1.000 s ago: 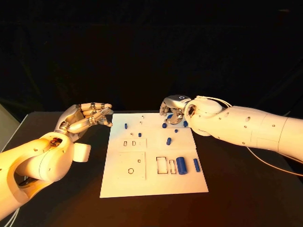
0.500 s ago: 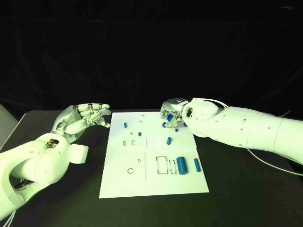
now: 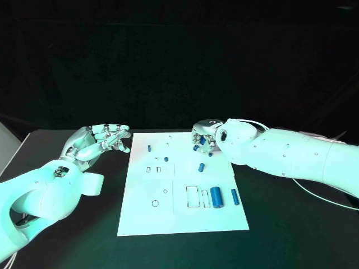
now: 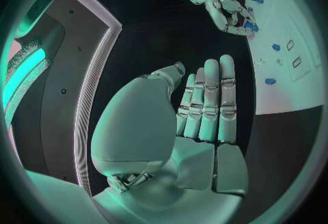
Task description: Assemble the parts on the task board
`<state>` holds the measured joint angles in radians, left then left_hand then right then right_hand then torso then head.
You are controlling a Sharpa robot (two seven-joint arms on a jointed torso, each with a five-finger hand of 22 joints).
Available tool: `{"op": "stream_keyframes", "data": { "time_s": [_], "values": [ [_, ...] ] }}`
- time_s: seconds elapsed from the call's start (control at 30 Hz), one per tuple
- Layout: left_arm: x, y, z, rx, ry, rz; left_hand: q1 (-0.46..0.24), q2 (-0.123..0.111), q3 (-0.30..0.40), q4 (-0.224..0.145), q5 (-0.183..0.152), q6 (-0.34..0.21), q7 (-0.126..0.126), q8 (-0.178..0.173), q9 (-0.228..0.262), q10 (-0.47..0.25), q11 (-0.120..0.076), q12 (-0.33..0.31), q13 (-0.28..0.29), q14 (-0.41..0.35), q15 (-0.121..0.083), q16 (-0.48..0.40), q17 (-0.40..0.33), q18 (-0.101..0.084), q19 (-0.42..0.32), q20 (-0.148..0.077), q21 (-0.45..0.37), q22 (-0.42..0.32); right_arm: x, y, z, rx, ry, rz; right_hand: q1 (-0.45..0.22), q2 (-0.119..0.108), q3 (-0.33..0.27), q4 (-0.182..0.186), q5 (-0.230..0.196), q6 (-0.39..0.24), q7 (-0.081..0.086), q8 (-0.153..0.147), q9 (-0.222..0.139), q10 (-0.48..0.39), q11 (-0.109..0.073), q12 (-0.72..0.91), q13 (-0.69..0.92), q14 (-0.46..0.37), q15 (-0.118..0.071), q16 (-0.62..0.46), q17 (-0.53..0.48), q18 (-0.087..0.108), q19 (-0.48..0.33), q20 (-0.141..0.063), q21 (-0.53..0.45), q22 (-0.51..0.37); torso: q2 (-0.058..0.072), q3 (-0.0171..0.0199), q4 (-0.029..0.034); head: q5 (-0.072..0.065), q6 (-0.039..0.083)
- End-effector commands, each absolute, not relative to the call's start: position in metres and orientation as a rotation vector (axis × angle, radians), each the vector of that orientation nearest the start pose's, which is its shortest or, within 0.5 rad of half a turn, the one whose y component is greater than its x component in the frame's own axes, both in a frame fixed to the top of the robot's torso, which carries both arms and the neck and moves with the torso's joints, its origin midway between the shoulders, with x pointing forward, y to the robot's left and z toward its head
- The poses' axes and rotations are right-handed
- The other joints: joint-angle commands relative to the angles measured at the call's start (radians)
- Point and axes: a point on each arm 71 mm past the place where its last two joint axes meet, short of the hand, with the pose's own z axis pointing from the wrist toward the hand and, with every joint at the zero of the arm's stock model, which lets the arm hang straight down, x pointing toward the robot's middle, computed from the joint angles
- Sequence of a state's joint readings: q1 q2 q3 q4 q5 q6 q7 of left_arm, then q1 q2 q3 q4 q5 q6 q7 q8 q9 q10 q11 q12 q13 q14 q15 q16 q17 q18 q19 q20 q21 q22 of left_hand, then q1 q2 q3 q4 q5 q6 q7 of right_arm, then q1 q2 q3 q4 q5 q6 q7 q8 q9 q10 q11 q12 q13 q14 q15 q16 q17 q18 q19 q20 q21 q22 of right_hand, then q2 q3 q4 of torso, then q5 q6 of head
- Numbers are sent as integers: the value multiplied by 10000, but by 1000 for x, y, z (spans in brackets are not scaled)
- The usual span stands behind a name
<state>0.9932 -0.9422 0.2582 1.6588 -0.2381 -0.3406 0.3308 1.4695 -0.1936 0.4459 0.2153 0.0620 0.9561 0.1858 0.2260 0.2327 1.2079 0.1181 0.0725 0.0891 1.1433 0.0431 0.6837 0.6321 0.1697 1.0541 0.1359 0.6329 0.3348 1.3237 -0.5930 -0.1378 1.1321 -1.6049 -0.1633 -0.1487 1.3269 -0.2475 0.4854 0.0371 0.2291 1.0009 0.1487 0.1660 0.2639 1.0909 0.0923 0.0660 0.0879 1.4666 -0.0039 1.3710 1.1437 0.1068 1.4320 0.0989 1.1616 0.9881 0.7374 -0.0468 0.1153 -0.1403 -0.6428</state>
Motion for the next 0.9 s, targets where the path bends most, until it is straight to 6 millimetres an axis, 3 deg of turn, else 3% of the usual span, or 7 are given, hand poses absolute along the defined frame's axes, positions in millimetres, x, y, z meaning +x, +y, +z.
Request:
{"op": "stream_keyframes", "data": {
  "time_s": [0.03, 0.43, 0.9],
  "values": [
    [467, 225, -150, -9744, 13494, -15785, -108, -27, 73, 0, -60, -87, 15, -52, 16, -54, -14, -45, 13, -47, 12, 36, 10, 95, -88, -1, 48, 11, 563, -189, -182, -3619, 17281, 2861, 74, 109, 36, 30, 79, -25, 15, -44, 26, 15, 22, 1, 12, 303, 80, 76, 24, -19, -72, -6, -10, 29, 32, -11, 26, -17, 31],
    [467, 226, -151, -9754, 13538, -15781, -128, -27, 92, -3, -61, -98, 19, -57, 26, -68, -9, -44, 15, -70, 17, 72, 37, 95, -119, 4, 93, 42, 563, -187, -185, -3601, 17282, 2926, 39, 324, 422, 209, 205, 140, 36, 26, 128, 240, 28, -1, 24, 290, 86, 121, -7, -17, -78, 0, 2, 67, 138, -27, 53, -14, 65],
    [467, 227, -151, -9768, 13582, -15760, -109, -10, 134, -34, -62, -99, 17, -56, 42, -75, -12, -39, 20, -94, 14, 112, 66, 99, -153, 5, 149, 80, 563, -186, -182, -3528, 16852, 2956, 129, 345, 970, 178, 159, 393, 34, 182, 304, 667, -21, 42, 48, 288, 51, 190, 9, -41, -44, -23, 135, 274, 178, -40, 53, -35, 97]
  ]
}}
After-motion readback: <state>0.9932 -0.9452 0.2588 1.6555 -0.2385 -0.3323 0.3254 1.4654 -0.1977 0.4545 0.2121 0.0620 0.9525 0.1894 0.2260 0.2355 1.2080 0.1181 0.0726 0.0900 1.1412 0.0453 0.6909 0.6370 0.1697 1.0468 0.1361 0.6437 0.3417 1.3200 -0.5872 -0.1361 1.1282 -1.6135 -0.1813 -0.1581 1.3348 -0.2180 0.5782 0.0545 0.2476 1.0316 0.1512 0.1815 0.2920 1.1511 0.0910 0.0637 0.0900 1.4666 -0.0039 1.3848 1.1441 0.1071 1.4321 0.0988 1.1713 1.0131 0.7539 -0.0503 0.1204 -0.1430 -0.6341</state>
